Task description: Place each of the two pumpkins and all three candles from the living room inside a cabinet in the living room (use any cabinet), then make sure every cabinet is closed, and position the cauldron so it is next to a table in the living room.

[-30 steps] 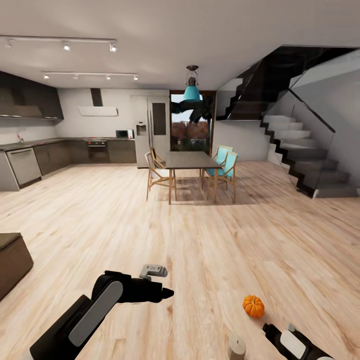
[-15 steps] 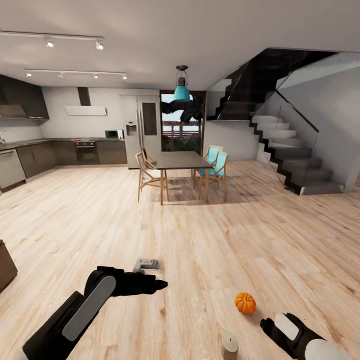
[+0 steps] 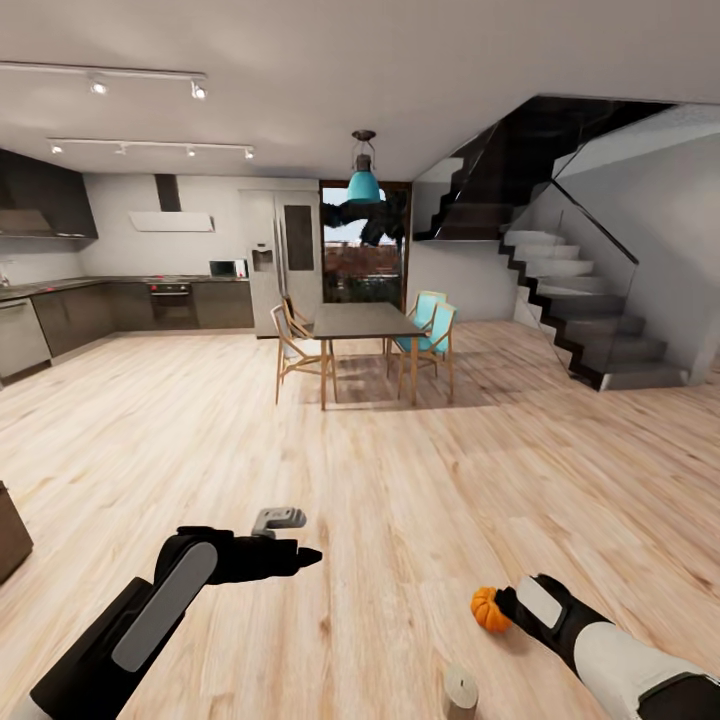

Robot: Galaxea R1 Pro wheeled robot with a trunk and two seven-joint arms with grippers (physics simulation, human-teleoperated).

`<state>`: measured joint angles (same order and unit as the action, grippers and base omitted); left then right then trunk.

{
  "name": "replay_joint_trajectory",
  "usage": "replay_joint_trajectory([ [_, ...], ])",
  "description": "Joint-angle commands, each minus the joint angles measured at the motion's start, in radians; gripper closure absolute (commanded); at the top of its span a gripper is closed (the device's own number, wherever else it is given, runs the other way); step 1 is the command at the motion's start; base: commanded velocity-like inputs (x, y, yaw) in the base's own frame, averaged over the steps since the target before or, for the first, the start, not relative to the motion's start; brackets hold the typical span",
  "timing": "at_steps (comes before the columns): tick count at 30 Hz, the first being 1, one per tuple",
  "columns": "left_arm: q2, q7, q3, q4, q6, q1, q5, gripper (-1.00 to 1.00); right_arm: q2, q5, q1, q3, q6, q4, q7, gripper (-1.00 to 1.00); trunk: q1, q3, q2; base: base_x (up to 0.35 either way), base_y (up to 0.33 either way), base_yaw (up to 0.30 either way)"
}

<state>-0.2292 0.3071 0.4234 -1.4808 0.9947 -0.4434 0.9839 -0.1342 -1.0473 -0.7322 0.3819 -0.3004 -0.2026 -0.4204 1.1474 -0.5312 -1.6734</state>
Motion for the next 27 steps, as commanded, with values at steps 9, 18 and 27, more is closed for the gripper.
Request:
replay_joint_trajectory([
  [9, -0.001, 0.01, 0.004, -0.001, 0.0, -0.001, 0.006, -1.0, 0.003, -0.003, -0.007, 0.012, 0.006, -0.002, -0.005, -1.0, 0.0, -0.001, -0.001, 0.121, 0.001, 0.0],
  [18, -0.007, 0.01, 0.003, -0.002, 0.001, -0.001, 0.006, -1.0, 0.003, -0.003, -0.007, 0.014, 0.023, 0.007, 0.004, -1.0, 0.0, -0.001, -0.001, 0.077, 0.071, 0.0],
  [27, -0.018, 0.009, 0.0, -0.002, 0.001, -0.001, 0.012, -1.0, 0.003, -0.002, -0.007, 0.014, 0.024, 0.007, 0.009, -1.0, 0.004, -0.004, -0.008, 0.003, 0.003, 0.0],
])
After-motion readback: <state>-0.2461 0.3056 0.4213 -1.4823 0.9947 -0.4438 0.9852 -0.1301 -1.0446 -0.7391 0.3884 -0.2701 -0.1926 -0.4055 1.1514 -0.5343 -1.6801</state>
